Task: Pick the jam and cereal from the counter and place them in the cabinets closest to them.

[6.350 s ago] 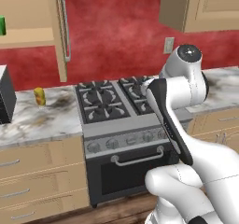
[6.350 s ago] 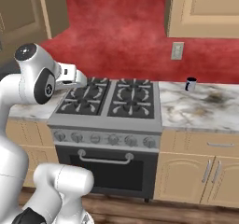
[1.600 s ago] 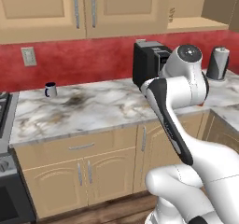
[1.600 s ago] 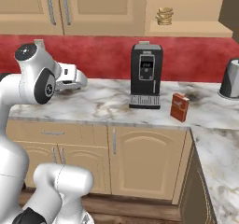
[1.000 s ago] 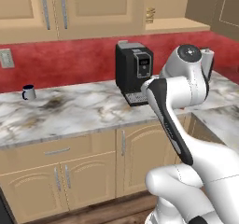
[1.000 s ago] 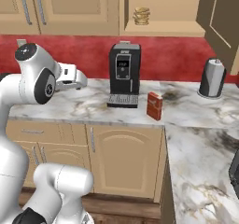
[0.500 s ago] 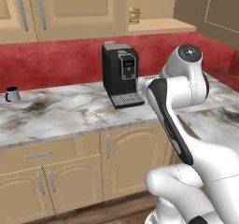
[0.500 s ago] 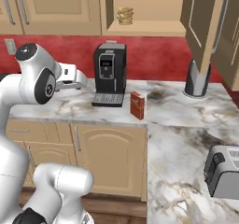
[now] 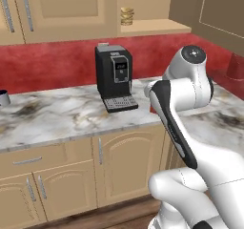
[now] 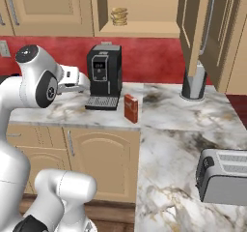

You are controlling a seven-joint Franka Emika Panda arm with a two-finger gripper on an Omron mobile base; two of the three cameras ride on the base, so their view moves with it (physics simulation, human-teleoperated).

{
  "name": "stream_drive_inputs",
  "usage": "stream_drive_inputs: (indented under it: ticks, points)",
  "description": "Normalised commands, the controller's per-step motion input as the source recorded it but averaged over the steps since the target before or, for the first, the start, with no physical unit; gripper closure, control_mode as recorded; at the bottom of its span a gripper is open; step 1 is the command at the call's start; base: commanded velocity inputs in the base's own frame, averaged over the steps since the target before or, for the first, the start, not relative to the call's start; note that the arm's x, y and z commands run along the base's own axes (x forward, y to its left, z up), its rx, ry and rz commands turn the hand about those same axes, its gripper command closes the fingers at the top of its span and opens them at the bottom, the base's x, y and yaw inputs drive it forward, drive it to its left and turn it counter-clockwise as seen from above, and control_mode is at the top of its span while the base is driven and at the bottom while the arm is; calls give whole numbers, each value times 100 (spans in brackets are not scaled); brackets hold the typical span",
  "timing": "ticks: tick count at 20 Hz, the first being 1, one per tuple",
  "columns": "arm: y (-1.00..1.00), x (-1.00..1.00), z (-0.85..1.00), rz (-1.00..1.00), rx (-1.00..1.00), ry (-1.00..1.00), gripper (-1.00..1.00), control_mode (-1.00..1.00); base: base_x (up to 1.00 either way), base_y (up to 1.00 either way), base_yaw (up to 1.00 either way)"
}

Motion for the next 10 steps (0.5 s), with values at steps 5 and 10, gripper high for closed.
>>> stream_drive_inputs:
  ticks: [5, 10]
  points:
    - [0, 0, 0, 0, 0, 0, -100, 100, 0, -12, -2]
    - [0, 0, 0, 0, 0, 0, -100, 100, 4, 0, 0]
